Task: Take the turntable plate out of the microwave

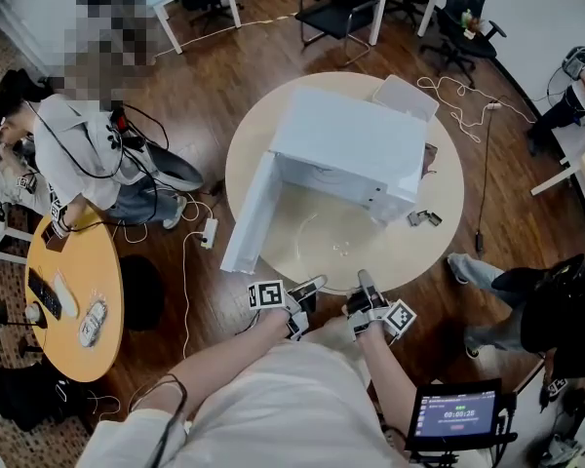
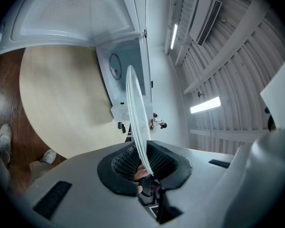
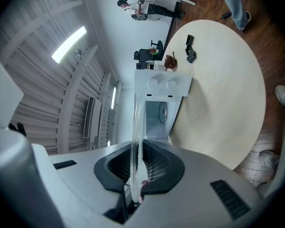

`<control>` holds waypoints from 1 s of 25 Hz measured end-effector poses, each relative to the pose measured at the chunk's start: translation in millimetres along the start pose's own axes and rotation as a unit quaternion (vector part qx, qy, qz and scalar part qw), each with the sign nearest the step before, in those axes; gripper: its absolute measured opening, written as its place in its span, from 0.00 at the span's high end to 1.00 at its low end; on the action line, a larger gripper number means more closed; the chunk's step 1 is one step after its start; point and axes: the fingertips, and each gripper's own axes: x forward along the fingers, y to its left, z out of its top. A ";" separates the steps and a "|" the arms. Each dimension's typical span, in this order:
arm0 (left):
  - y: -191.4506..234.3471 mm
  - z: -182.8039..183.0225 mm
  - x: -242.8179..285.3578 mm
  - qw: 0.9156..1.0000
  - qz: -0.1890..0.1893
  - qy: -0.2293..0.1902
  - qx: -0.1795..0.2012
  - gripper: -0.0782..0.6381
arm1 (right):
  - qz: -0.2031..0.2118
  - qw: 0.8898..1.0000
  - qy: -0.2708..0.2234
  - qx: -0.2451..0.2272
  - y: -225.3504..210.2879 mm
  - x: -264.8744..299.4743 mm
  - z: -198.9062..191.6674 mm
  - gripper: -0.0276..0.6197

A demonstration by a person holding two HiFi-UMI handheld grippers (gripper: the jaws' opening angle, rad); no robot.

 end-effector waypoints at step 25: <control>11.8 -6.9 -4.6 1.000 0.012 0.004 -0.010 0.83 | -0.018 1.000 0.008 -0.005 -13.8 -4.8 -4.8 0.91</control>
